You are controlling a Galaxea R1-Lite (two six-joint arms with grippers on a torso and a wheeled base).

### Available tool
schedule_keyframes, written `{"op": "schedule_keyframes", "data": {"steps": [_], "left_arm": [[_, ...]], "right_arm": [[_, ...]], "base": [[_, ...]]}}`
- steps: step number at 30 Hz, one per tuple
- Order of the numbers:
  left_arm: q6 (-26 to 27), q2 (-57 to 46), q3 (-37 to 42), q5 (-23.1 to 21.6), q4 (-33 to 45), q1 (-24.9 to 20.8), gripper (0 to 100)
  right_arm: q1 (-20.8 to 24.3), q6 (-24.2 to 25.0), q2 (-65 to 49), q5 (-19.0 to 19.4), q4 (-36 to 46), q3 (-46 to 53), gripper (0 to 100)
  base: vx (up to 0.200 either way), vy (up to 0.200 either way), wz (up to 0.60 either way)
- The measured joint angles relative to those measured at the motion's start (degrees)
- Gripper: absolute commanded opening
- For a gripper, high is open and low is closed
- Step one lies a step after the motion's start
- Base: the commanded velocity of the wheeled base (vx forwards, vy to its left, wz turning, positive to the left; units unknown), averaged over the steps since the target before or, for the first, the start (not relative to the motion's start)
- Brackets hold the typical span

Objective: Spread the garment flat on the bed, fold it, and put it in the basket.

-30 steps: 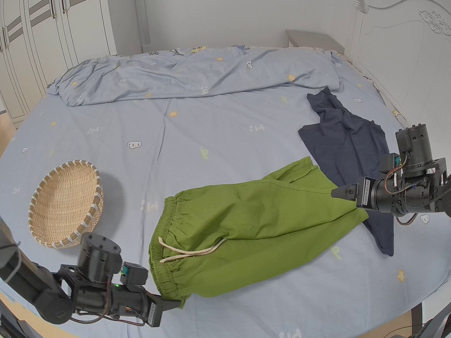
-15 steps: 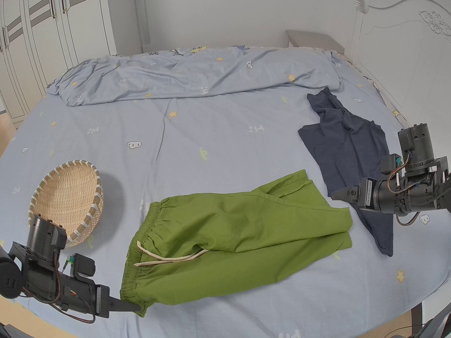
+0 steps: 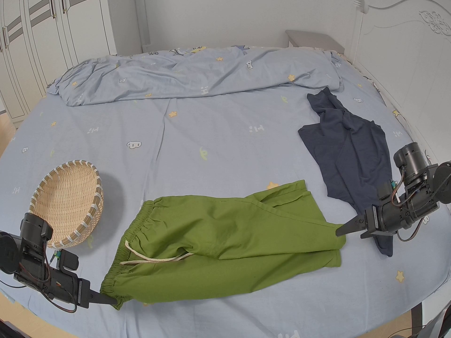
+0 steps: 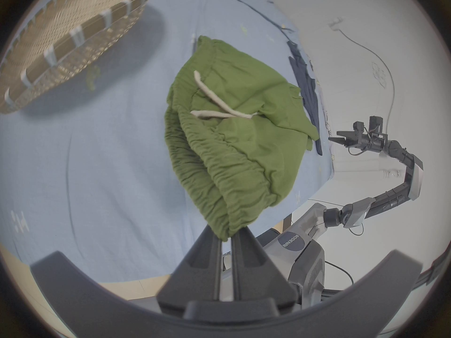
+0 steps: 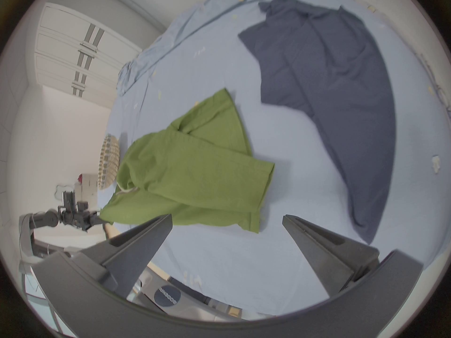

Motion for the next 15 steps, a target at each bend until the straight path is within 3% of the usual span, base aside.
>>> {"op": "schedule_keyframes", "data": {"steps": [7,15], "left_arm": [[0.2,2.2,-1.7,-0.2,0.0,1.2,0],[0.1,3.4,-4.2,-0.3,-0.1,2.5,0]], "right_arm": [[-1.1,-4.3,6.6,8.3,-1.1,1.9,100],[-1.2,-4.7,12.1,9.9,-10.6,4.5,100]], "base": [[0.0,0.0,0.0],[0.0,0.0,0.0]]}}
